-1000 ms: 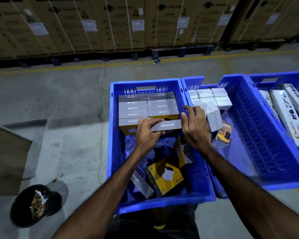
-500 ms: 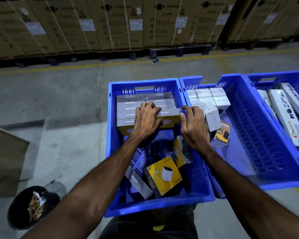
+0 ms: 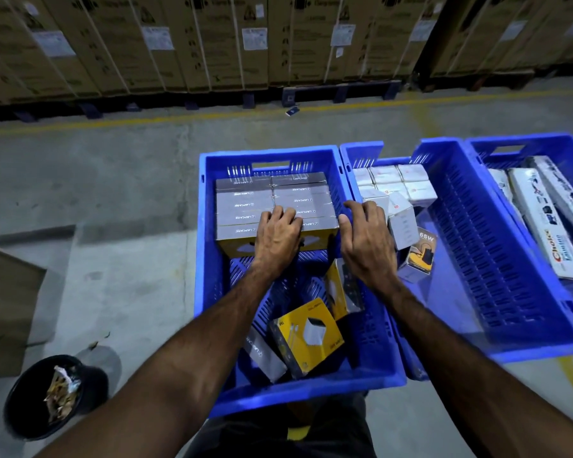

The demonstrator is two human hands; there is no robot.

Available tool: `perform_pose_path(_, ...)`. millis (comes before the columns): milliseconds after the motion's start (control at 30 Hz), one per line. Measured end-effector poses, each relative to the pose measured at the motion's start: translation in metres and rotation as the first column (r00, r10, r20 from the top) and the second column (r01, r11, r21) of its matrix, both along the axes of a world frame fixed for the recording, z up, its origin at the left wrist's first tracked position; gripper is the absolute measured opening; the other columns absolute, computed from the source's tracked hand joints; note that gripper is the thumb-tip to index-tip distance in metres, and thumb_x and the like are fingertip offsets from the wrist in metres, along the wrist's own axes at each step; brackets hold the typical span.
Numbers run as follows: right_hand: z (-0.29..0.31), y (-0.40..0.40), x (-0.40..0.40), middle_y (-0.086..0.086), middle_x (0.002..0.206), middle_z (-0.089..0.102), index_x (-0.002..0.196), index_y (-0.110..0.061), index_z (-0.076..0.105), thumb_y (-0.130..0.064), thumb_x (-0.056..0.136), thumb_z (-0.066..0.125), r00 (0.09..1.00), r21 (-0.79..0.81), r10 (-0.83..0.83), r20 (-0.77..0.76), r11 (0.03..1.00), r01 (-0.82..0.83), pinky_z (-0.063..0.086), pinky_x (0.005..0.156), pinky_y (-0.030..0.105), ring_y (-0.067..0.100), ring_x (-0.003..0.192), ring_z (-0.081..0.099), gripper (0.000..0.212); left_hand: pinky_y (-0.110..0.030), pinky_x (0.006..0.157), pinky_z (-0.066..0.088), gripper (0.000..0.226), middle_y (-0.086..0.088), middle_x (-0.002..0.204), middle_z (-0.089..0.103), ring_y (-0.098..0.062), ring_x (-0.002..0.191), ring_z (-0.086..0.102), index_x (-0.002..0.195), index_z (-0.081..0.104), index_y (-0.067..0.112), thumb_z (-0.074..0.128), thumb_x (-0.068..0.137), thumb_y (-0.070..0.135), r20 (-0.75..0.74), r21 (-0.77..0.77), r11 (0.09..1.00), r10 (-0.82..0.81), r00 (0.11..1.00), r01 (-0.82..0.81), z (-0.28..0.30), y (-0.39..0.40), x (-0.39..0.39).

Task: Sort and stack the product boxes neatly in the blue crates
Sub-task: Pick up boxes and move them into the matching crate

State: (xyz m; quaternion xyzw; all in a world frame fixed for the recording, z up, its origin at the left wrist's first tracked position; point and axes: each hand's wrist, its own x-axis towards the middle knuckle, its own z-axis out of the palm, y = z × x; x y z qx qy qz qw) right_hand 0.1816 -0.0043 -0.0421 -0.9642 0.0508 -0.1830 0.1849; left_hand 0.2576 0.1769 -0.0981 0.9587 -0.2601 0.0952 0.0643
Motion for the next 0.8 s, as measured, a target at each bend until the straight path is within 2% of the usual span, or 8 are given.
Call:
perform_pose_path(233,-0.002,0.000,0.001,0.009,0.111,0.054,0.126,-0.012,0.056,-0.039,0.111,0.031,1.000,-0.008,-0.005,0.014,1.000,0.005,0.049,0.076,0.039,0.023,0.097,0.050,0.040,-0.042,0.090,0.041,0.034,-0.002,0.115,0.066,-0.027,0.108,0.053,0.121,0.064,0.019,0.072,0.092,0.034,0.005,-0.054,0.996,0.072,0.997,-0.071,0.000,-0.001,-0.010)
perform_pose_path(367,-0.006,-0.003,0.003,0.009,0.111,0.053,0.127,-0.012,0.054,-0.042,0.112,0.022,1.000,-0.021,-0.003,0.022,1.000,0.003,0.050,0.077,0.042,0.023,0.097,0.050,0.045,-0.043,0.088,0.047,0.033,0.001,0.117,0.073,-0.025,0.108,0.056,0.126,0.068,0.020,0.066,0.095,0.029,-0.024,-0.329,0.940,0.092,0.996,-0.094,0.008,-0.009,-0.045)
perform_pose_path(400,-0.007,-0.004,0.004,0.009,0.112,0.053,0.127,-0.012,0.054,-0.042,0.113,0.021,1.000,-0.025,-0.006,0.011,1.000,0.006,0.050,0.079,0.041,0.024,0.098,0.050,0.047,-0.042,0.089,0.049,0.035,0.003,0.117,0.072,-0.023,0.108,0.056,0.128,0.069,0.020,0.065,0.095,0.032,-0.085,-0.419,0.903,0.065,0.994,-0.095,0.012,-0.013,-0.060)
perform_pose_path(467,-0.011,-0.005,0.006,0.009,0.117,0.053,0.130,-0.012,0.052,-0.041,0.114,0.016,0.999,-0.068,-0.012,-0.044,0.998,0.009,0.047,0.083,0.039,0.022,0.101,0.048,0.050,-0.036,0.095,0.050,0.044,0.003,0.123,0.070,-0.018,0.110,0.058,0.135,0.066,0.021,0.066,0.094,0.040,-0.349,-0.583,0.784,-0.007,0.937,-0.211,0.018,-0.023,-0.090)
perform_pose_path(567,-0.011,-0.005,0.005,0.009,0.117,0.053,0.130,-0.012,0.053,-0.039,0.114,0.019,0.999,-0.049,-0.012,-0.040,0.999,0.010,0.044,0.083,0.037,0.022,0.102,0.047,0.046,-0.039,0.108,0.047,0.084,0.001,0.144,0.058,-0.018,0.132,0.055,0.150,0.049,0.027,0.067,0.078,0.067,-0.757,-0.536,0.647,-0.084,0.648,-0.542,0.016,-0.036,-0.123)
perform_pose_path(633,-0.007,-0.004,0.004,0.009,0.111,0.053,0.125,-0.013,0.055,-0.038,0.112,0.027,1.000,0.021,-0.008,0.013,1.000,0.007,0.045,0.079,0.038,0.024,0.097,0.048,0.039,-0.047,0.118,0.040,0.116,-0.002,0.160,0.041,-0.026,0.148,0.040,0.162,0.028,0.033,0.079,0.064,0.071,-0.838,-0.483,0.668,-0.165,0.521,-0.566,0.009,-0.037,-0.135)
perform_pose_path(733,-0.004,-0.003,0.003,0.009,0.110,0.053,0.122,-0.014,0.055,-0.038,0.111,0.029,1.000,0.032,0.000,0.021,0.999,-0.001,0.047,0.080,0.042,0.024,0.095,0.048,0.037,-0.048,0.123,0.031,0.140,-0.006,0.170,0.020,-0.030,0.156,0.024,0.167,0.002,0.036,0.096,0.064,0.049,-0.774,-0.480,0.821,-0.230,0.590,-0.310,0.006,-0.036,-0.138)
perform_pose_path(800,-0.005,-0.003,0.004,0.009,0.111,0.053,0.122,-0.014,0.054,-0.039,0.111,0.030,1.000,0.030,-0.004,0.003,1.000,0.004,0.047,0.081,0.042,0.024,0.097,0.048,0.036,-0.053,0.123,0.032,0.141,-0.008,0.174,0.008,-0.034,0.157,0.019,0.167,-0.001,0.036,0.095,0.064,0.050,-0.730,-0.447,0.872,-0.225,0.646,-0.201,0.000,-0.040,-0.129)
